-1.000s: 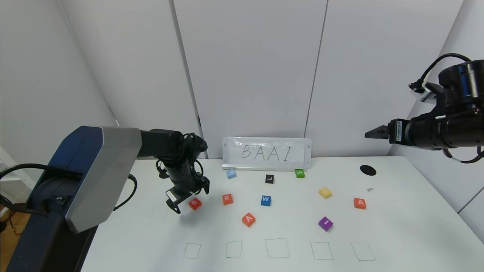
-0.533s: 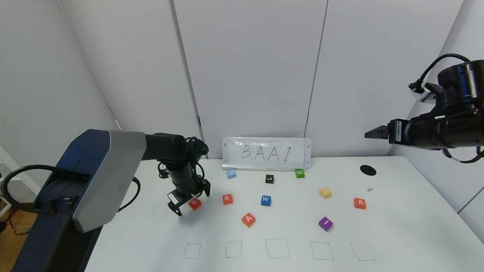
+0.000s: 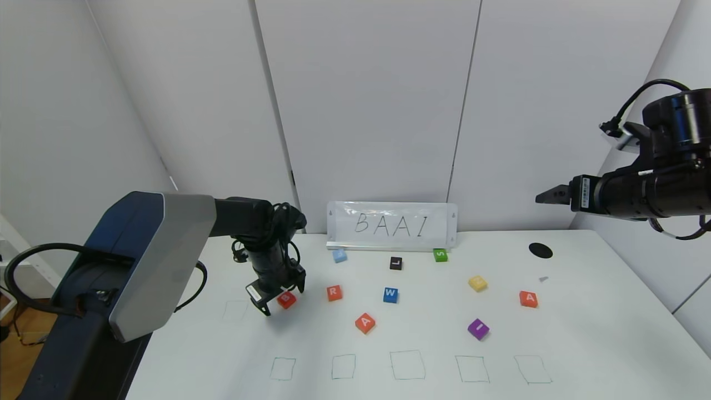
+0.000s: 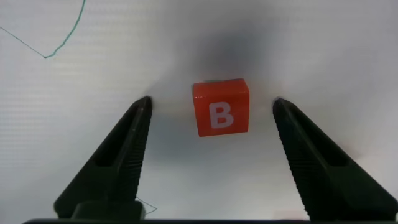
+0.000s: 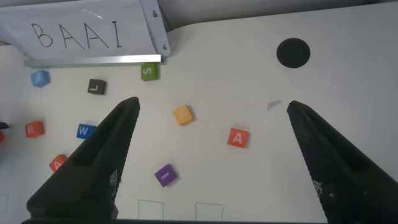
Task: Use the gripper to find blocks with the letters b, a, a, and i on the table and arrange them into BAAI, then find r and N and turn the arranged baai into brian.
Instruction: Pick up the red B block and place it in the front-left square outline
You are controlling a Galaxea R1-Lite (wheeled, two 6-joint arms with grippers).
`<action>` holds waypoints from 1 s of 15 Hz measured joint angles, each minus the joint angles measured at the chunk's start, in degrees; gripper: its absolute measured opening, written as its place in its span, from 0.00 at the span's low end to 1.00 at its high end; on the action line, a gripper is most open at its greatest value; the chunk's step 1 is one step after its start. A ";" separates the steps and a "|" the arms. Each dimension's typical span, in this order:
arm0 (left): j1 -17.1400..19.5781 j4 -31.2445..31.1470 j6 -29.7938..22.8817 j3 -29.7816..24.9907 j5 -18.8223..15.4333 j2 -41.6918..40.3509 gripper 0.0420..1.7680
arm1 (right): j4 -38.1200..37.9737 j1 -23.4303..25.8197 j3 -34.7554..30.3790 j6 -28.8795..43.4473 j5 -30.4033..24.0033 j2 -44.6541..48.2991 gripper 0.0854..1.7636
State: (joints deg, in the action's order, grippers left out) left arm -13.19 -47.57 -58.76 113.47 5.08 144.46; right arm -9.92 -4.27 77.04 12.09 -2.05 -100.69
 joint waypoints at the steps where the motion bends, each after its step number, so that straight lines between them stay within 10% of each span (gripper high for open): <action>1: 0.00 0.00 0.02 0.00 0.00 0.04 0.67 | 0.00 0.00 0.00 0.05 -0.05 -0.02 0.97; 7: -0.15 0.02 -0.11 0.00 0.09 0.26 0.27 | -0.01 0.05 0.02 0.05 -0.02 -0.10 0.97; 15: -0.01 -0.55 0.09 -0.11 0.17 -0.46 0.27 | -0.01 0.00 0.02 0.09 0.00 -0.11 0.97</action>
State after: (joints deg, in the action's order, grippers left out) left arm -13.20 -48.12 -58.67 113.36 5.25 144.00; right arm -9.94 -4.27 77.07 12.18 -2.05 -100.80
